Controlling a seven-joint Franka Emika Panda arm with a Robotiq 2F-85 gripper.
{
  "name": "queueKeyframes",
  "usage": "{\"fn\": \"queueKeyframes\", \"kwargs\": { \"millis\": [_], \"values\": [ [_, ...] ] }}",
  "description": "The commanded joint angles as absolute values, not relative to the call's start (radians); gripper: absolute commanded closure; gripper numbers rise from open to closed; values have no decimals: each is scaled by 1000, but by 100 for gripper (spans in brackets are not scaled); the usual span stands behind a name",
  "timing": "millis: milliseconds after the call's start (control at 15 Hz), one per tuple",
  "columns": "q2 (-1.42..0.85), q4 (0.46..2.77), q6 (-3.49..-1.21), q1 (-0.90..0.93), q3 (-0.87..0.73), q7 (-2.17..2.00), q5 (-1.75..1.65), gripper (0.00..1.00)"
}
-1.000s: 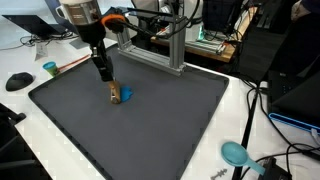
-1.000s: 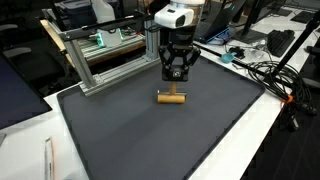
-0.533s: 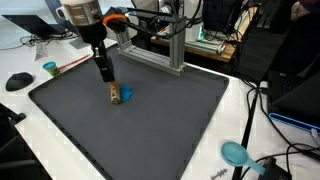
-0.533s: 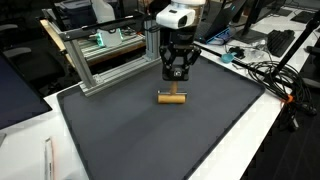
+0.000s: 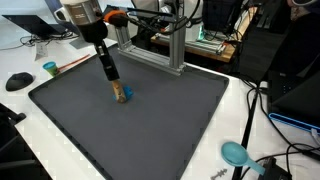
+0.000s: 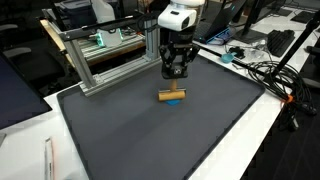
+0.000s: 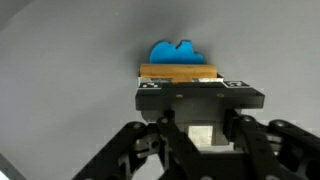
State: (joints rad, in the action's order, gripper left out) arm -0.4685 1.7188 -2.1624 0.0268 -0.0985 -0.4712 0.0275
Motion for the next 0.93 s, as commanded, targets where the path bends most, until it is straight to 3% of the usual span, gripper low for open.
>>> {"fn": "queueKeyframes", "kwargs": {
  "millis": [0,867],
  "values": [
    [-504,1725,-2058,0,-55,-390,112,78],
    [-440,1733,-2021,-21,-92,-432,157,78]
  ]
}}
